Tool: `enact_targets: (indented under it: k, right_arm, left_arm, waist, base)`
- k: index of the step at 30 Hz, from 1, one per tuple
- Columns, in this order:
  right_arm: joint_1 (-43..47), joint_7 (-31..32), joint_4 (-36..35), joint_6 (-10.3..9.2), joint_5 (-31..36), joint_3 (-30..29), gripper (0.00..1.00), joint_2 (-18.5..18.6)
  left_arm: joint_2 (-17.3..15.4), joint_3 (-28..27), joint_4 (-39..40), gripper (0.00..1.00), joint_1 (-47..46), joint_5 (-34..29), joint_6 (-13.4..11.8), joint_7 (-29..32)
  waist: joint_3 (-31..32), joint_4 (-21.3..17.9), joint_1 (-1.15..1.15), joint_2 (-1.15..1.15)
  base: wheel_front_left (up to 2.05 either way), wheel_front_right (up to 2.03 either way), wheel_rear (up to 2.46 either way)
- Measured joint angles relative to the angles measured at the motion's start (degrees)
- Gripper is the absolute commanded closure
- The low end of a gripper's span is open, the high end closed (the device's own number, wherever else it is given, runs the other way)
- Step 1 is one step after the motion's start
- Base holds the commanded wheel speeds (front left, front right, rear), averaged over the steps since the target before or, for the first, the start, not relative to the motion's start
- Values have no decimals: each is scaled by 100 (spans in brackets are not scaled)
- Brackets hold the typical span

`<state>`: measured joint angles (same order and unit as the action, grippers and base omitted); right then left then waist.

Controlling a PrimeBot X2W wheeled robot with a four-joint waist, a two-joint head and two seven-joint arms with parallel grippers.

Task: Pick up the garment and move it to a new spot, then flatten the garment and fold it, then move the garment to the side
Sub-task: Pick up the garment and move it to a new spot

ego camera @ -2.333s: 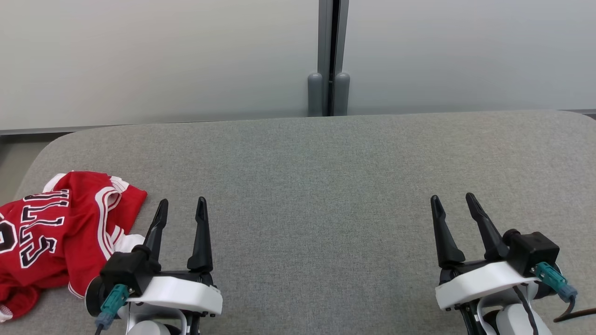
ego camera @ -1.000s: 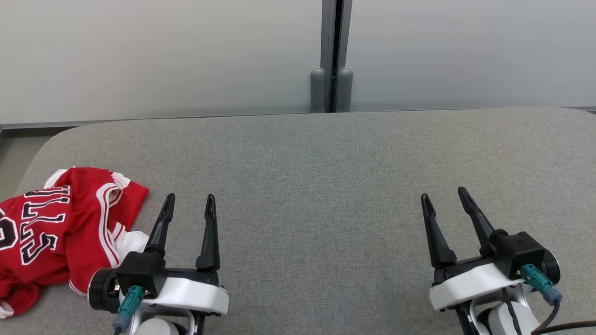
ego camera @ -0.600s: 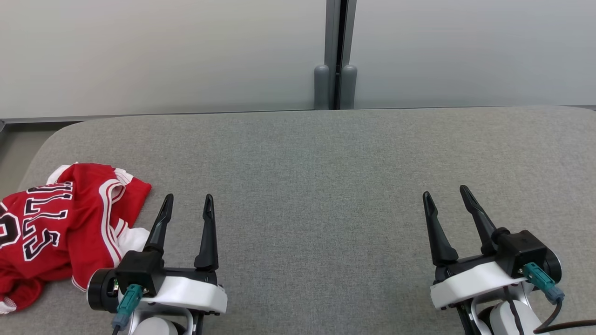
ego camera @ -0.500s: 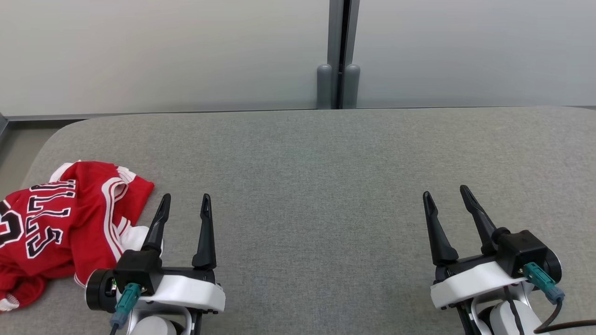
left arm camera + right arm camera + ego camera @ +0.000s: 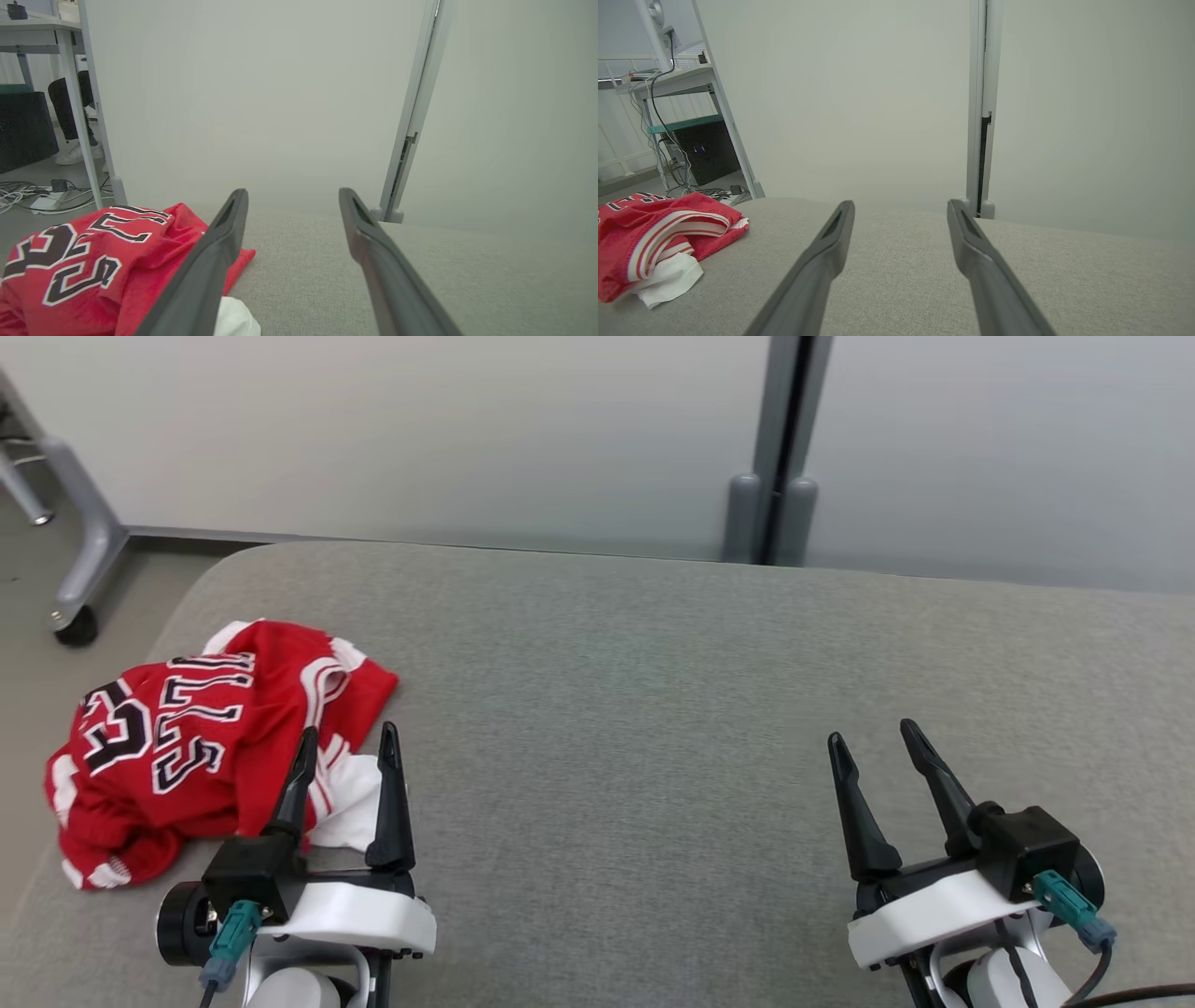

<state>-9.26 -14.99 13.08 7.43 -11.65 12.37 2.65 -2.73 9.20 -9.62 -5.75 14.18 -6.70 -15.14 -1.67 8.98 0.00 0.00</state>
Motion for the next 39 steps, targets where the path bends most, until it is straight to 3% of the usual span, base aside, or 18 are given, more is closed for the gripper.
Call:
enact_targets:
  k: [20, 29, 34, 39]
  right_arm:
    - [138, 0, 88, 0, -353, 167, 0, 1]
    - [136, 0, 107, 0, -394, 279, 0, -1]
    - [115, 0, 107, 0, -392, 283, 0, -1]
    - [43, 0, 107, 0, -374, 259, 0, 3]
  left_arm:
    - [-1, -292, -369, 0, 167, -9, 31, 0]
    - [-83, -450, -558, 0, 141, 0, 159, 9]
    - [-419, -505, -641, 0, -429, 122, 380, 581]
    - [-828, -543, -1022, 0, -1191, 390, 661, 1954]
  waist:
    - [259, 1461, 0, 0]
    - [330, 1613, 0, 0]
    - [281, 1481, 0, 0]
    - [147, 1304, 0, 0]
  base:
    - [0, 0, 0]
    - [0, 0, 0]
    - [0, 0, 0]
    - [0, 0, 0]
